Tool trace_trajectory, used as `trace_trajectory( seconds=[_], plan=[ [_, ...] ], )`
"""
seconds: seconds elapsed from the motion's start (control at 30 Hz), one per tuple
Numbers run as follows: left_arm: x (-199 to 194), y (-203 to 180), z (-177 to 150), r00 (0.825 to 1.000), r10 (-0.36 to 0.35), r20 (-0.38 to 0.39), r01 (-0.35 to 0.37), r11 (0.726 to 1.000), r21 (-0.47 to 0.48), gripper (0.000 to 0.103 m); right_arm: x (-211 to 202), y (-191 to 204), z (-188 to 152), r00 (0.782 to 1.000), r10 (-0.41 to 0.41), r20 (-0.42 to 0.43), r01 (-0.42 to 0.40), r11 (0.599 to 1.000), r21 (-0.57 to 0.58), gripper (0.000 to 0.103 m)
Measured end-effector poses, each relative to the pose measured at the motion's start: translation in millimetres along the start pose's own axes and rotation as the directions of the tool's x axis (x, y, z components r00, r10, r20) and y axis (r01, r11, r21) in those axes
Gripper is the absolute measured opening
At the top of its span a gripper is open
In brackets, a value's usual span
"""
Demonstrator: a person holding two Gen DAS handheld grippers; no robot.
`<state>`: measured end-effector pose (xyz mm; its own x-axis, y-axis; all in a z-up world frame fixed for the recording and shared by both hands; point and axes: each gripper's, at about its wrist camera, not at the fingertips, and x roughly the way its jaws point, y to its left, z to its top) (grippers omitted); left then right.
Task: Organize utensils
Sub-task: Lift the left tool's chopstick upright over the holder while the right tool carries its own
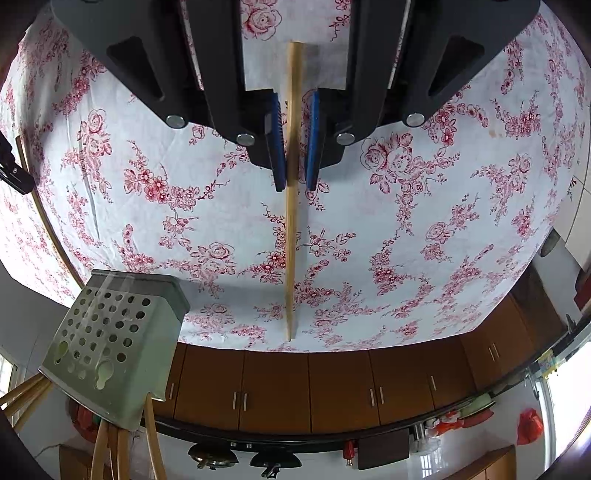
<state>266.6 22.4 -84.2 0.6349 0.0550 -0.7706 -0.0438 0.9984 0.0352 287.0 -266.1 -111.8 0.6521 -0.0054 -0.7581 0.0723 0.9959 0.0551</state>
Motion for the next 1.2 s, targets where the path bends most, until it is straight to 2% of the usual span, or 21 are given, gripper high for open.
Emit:
trace_trajectory(
  seconds=[0.4, 0.87, 1.0, 1.2],
  plan=[
    [-0.1, 0.3, -0.1, 1.0, 0.01, -0.001, -0.01, 1.0, 0.001, 0.012, -0.7, -0.5, 0.5, 1.0, 0.008, -0.005, -0.008, 1.0, 0.005, 0.01],
    [-20.9, 2.9, -22.6, 1.0, -0.005, -0.011, 0.005, 1.0, 0.01, 0.008, -24.8, -9.4, -15.4, 1.0, 0.019, 0.017, -0.019, 1.0, 0.013, 0.008],
    [-37.4, 8.8, -20.0, 1.0, -0.015, 0.025, 0.015, 1.0, 0.008, 0.008, -45.5, -18.6, -11.7, 0.997, 0.02, 0.069, -0.022, 0.999, 0.03, 0.008],
    [-71.7, 19.9, -7.8, 0.992, -0.035, 0.118, 0.035, 0.999, -0.003, 0.008, -78.9, -31.8, 7.4, 0.987, 0.012, 0.161, -0.021, 0.998, 0.053, 0.008]
  ],
)
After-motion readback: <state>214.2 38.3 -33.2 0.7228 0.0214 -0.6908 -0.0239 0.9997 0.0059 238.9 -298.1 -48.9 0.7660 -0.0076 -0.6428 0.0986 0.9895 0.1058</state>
